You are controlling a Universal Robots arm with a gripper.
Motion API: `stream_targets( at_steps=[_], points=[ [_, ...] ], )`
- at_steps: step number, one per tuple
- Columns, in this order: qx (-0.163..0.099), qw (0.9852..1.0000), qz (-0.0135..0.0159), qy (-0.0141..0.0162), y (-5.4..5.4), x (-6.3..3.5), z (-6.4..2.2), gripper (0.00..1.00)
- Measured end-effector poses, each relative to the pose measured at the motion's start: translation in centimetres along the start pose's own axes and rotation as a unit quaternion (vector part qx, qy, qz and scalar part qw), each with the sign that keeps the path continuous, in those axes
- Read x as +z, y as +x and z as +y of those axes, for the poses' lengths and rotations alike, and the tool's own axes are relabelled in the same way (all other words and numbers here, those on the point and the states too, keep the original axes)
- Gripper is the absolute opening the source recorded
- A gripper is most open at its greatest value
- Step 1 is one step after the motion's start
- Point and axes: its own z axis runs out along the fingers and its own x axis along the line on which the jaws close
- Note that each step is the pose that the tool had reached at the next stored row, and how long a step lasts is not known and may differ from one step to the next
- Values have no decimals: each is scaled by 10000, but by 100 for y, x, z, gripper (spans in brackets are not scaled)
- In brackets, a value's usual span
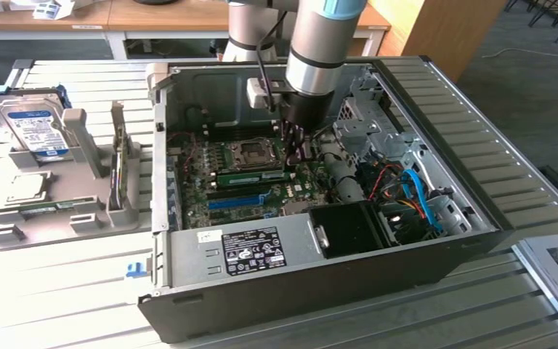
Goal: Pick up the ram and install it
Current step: 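Press down the ram until it locks into place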
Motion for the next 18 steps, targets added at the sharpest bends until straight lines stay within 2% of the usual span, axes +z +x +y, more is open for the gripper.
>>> stream_targets(
  at_steps=[18],
  points=[
    [-1,10000,0,0,-1,21,-1,10]
  ],
)
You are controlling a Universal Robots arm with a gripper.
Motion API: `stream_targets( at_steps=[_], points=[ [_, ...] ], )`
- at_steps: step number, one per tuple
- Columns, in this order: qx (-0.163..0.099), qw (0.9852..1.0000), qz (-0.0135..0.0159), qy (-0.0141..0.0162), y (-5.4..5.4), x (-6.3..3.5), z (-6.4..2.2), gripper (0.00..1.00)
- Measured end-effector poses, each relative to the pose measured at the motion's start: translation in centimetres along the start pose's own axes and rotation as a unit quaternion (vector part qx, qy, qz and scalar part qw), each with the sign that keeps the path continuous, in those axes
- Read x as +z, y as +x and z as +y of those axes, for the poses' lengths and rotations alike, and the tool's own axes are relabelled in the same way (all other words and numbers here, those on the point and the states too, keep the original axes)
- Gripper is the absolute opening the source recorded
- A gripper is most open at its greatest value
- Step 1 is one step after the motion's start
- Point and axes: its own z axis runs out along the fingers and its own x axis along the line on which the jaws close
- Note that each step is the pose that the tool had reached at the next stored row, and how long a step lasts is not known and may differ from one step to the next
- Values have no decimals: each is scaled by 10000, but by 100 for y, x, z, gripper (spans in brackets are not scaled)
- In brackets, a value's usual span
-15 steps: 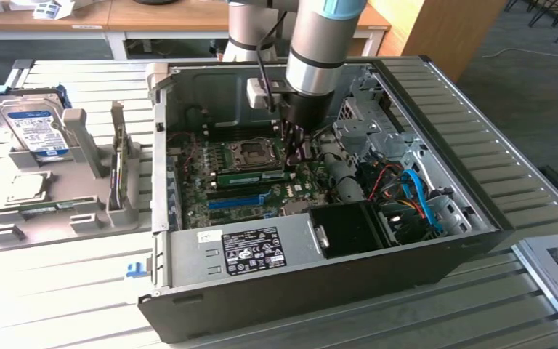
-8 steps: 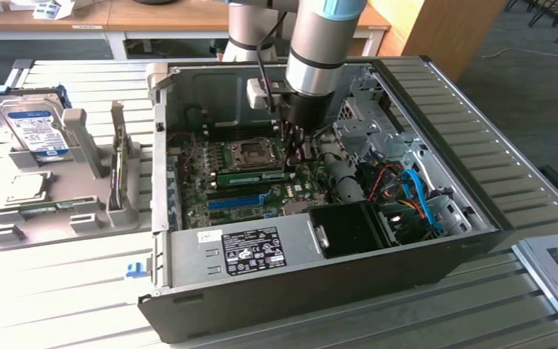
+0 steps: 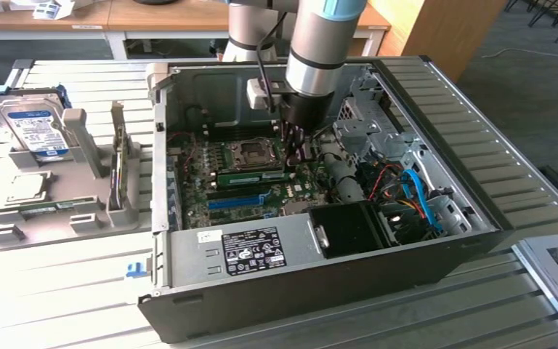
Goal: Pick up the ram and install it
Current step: 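Press down the ram until it locks into place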
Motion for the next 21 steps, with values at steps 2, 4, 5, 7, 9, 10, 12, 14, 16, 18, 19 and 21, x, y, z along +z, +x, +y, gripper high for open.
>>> stream_targets(
  at_steps=[2,4,5,7,9,10,12,14,16,18,19,21],
  points=[
    [0,10000,0,0,0,4,0,10],
    [0,10000,0,0,0,6,0,10],
    [0,10000,0,0,0,6,0,10],
    [0,10000,-1,0,-1,6,0,10],
    [0,10000,-7,1,-2,-3,0,10],
    [1,10000,-7,-1,-1,-12,2,10],
    [1,10000,-1,-1,1,-36,3,10],
    [0,10000,-2,-1,1,-58,3,10],
    [0,10000,-1,-2,2,-83,5,10],
    [0,10000,-1,-3,3,-109,6,10],
    [0,10000,-1,-3,4,-123,7,10],
    [0,10000,-1,-3,4,-148,8,10]
  ],
)
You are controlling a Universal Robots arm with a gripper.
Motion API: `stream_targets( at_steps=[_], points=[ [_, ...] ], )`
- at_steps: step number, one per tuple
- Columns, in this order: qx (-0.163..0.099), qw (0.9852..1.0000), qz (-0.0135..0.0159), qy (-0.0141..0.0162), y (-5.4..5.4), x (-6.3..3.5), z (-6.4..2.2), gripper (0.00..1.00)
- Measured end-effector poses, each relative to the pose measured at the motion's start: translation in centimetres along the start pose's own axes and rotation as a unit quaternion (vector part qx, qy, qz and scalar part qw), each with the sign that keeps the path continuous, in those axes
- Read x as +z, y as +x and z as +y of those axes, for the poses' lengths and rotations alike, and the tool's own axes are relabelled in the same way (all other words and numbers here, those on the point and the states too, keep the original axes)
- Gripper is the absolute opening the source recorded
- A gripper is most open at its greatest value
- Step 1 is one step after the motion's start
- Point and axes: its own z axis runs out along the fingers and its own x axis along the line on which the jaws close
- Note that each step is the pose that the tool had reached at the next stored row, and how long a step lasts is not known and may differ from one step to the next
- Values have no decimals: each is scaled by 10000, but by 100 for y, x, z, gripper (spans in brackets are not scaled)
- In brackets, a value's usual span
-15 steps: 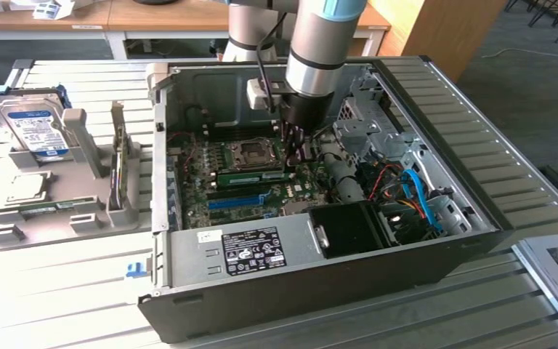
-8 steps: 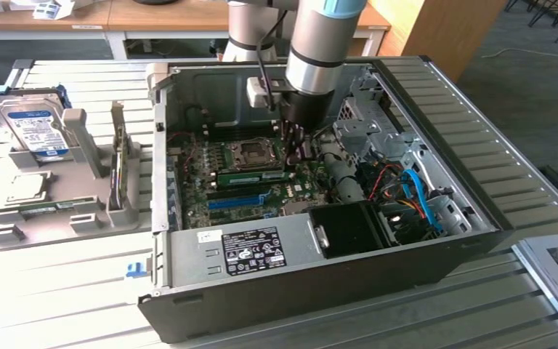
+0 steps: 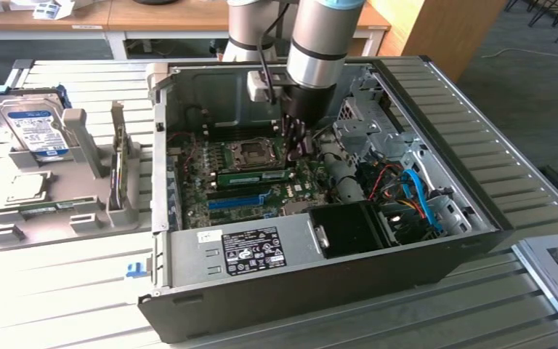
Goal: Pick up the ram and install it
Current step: 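Press down the ram until it locks into place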
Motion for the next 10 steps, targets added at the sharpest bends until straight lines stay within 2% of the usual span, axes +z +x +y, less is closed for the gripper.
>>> stream_targets(
  at_steps=[8,10],
  points=[
    [-1,10000,0,0,0,-10,4,10],
    [0,10000,0,1,1,-9,42,10]
  ],
)
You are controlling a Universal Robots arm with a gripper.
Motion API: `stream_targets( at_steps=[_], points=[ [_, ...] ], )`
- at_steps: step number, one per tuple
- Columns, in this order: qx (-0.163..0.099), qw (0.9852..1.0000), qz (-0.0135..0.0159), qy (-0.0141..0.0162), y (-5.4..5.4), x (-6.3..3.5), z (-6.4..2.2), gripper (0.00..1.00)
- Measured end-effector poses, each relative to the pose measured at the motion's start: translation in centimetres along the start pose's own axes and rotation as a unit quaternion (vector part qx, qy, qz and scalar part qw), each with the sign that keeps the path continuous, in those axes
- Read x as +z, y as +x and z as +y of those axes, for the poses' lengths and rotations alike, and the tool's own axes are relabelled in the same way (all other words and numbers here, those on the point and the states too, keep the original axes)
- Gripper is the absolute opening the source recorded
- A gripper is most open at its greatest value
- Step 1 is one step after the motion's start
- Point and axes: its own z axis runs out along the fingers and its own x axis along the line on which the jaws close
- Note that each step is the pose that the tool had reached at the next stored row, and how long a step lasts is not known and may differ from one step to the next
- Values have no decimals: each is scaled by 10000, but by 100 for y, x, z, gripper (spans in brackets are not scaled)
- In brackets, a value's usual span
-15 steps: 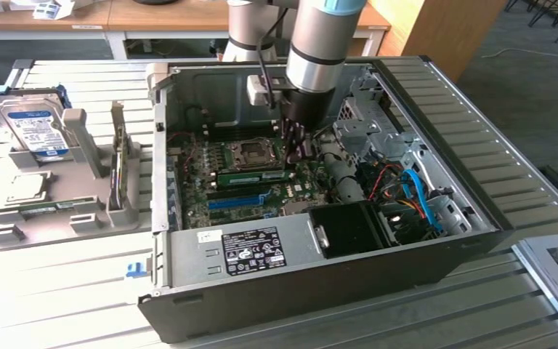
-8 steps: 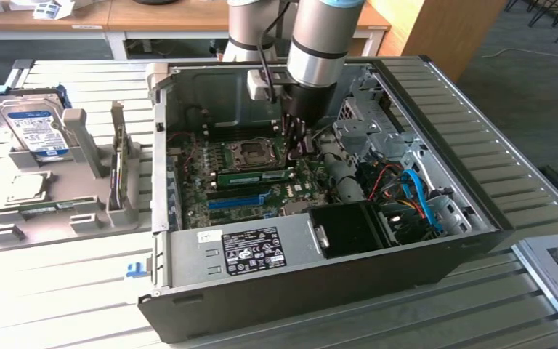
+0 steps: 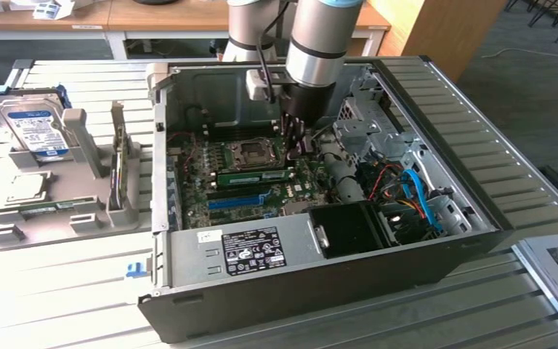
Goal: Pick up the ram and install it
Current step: 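Press down the ram until it locks into place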
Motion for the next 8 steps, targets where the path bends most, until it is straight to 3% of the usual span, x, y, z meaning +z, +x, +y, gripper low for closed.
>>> stream_targets(
  at_steps=[8],
  points=[
    [1,10000,0,25,2,12,211,10]
  ],
)
